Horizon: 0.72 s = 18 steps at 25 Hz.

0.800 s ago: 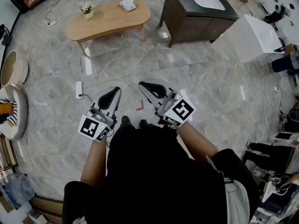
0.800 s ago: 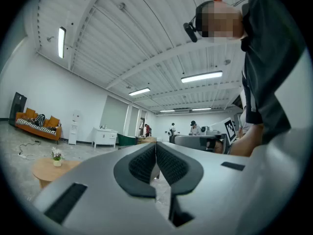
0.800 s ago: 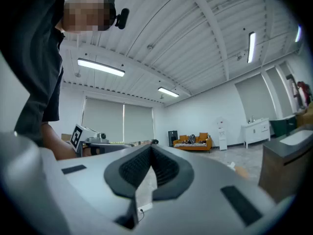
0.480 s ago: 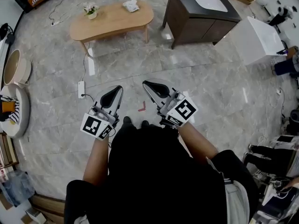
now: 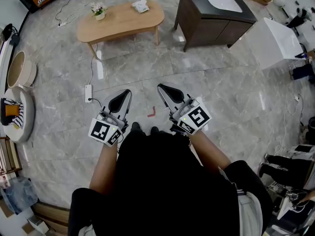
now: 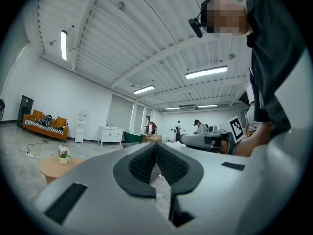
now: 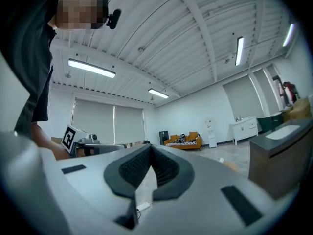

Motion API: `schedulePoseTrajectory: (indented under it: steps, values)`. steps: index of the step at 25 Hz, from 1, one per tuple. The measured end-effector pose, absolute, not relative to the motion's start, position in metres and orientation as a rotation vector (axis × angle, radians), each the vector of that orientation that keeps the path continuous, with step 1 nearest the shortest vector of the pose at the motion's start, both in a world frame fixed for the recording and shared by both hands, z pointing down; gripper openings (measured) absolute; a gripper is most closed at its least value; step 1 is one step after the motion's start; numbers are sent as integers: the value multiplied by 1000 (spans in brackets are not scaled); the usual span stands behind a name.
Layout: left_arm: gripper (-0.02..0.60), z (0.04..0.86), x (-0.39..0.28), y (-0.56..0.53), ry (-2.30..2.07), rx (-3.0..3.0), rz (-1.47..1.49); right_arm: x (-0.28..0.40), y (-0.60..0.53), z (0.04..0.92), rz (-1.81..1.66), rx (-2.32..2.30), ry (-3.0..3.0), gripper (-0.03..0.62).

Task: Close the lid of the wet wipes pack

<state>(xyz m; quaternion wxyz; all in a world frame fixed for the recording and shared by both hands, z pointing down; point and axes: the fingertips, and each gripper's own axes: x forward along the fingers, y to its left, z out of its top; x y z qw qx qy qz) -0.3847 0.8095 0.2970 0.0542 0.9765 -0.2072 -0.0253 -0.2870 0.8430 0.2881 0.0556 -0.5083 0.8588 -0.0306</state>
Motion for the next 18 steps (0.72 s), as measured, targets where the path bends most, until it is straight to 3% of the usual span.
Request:
schedulePoseTrajectory:
  steps: [18]
  values:
    - [17,331,-358,752,-587,2860,-33,-230,796,316,-214,-1674,2546,11]
